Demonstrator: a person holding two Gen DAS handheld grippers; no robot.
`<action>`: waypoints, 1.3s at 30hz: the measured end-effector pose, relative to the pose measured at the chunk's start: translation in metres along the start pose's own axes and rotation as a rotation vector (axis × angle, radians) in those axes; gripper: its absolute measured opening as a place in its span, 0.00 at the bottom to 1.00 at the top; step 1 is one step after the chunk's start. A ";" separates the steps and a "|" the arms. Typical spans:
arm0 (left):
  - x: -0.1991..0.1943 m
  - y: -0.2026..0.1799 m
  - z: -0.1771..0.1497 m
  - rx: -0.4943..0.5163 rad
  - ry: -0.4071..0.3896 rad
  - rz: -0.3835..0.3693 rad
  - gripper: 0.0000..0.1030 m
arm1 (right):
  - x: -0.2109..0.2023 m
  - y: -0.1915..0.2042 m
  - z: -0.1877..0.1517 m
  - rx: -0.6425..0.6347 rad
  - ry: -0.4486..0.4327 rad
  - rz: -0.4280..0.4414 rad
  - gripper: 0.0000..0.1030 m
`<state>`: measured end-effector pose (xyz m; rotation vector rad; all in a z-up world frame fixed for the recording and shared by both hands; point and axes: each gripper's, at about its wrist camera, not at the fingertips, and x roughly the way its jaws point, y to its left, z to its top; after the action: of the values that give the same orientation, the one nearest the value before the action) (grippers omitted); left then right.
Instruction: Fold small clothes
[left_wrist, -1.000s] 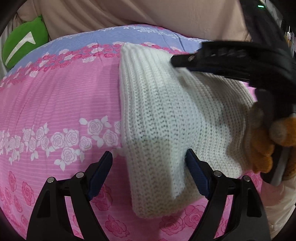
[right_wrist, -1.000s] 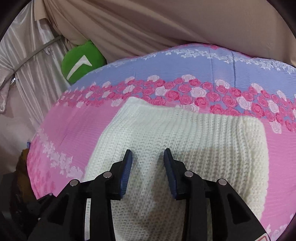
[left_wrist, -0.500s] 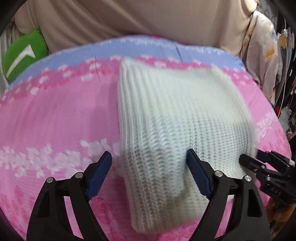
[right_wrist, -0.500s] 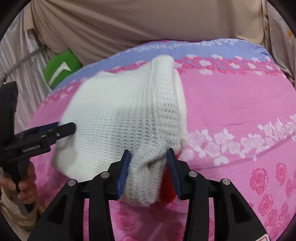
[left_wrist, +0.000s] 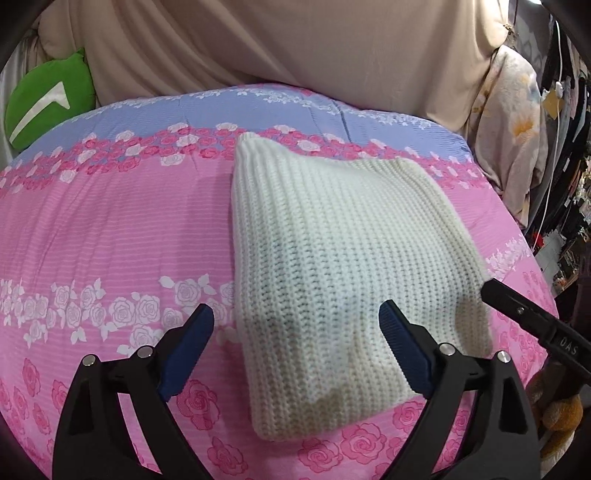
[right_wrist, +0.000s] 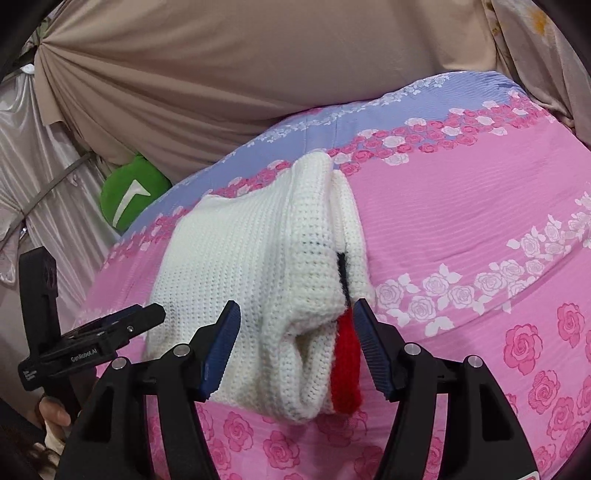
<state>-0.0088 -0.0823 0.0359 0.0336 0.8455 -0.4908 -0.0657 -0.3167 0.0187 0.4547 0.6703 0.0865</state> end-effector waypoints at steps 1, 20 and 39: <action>0.000 -0.003 0.001 0.011 -0.004 0.010 0.86 | 0.005 0.003 0.002 -0.011 0.000 -0.005 0.62; 0.027 0.006 -0.005 -0.025 0.085 0.025 0.86 | 0.015 -0.038 0.003 0.115 0.037 0.088 0.31; 0.070 0.029 0.018 -0.193 0.148 -0.231 0.96 | 0.057 -0.043 0.005 0.176 0.150 0.152 0.84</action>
<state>0.0553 -0.0886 -0.0074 -0.2098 1.0451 -0.6261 -0.0205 -0.3443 -0.0295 0.6728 0.7937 0.2077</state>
